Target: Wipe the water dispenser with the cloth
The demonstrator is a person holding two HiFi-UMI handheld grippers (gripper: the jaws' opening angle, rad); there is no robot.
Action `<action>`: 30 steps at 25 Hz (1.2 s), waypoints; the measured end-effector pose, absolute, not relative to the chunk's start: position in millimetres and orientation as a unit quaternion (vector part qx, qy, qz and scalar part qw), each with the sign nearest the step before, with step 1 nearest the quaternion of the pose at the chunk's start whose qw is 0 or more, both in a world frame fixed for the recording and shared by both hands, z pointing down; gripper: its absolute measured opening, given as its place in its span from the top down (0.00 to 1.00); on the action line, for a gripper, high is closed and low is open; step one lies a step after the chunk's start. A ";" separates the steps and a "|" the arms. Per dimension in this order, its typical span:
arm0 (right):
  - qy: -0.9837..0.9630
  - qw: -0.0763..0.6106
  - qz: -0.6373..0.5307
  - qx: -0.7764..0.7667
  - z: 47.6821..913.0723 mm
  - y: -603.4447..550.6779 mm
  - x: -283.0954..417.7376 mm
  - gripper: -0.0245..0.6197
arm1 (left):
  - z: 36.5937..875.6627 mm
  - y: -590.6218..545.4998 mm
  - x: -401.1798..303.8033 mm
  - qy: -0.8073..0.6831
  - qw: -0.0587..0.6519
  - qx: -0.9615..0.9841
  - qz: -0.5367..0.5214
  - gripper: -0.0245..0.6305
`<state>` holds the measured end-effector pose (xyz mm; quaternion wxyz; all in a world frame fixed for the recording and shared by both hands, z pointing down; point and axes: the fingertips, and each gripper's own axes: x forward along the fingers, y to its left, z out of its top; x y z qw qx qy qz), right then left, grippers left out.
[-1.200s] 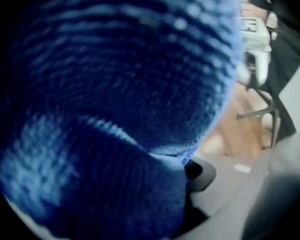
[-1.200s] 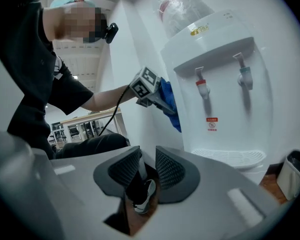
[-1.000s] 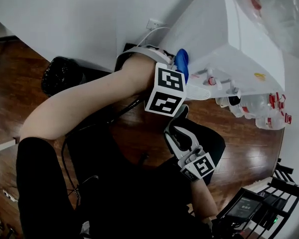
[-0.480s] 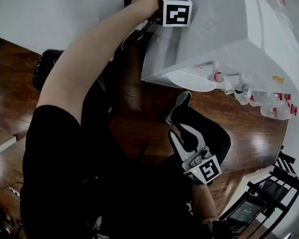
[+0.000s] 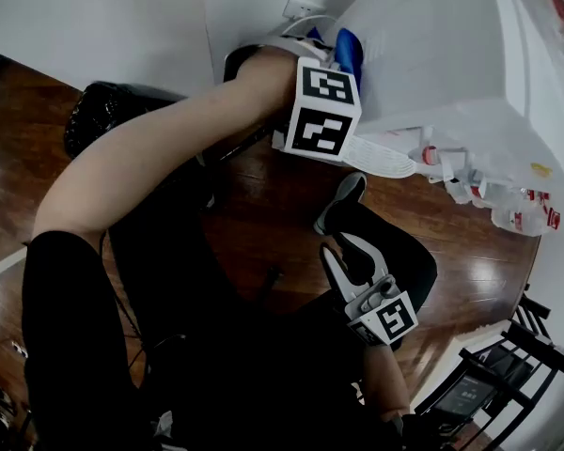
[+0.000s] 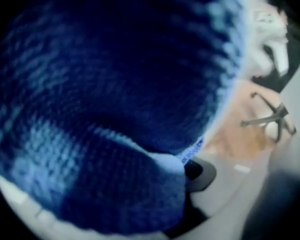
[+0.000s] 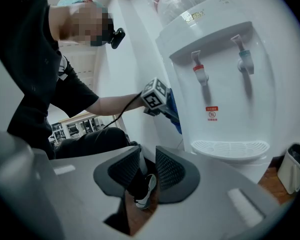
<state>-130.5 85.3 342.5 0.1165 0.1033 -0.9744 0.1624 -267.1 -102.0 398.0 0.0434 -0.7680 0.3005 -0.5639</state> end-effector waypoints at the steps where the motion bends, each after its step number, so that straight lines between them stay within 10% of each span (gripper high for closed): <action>1: -0.974 0.119 0.165 0.100 344.8 85.7 -132.3 0.80 | 396.8 -80.1 -255.1 0.289 0.040 -0.777 -0.558 0.67; 20: -0.963 0.151 0.201 0.100 354.2 86.6 -127.9 0.80 | 466.7 -240.8 -354.7 0.415 -0.016 -0.748 -0.519 0.66; 30: -0.964 0.161 0.191 0.087 362.9 94.6 -133.3 0.80 | 498.7 -22.6 -230.8 0.216 -0.092 -0.815 -0.530 0.67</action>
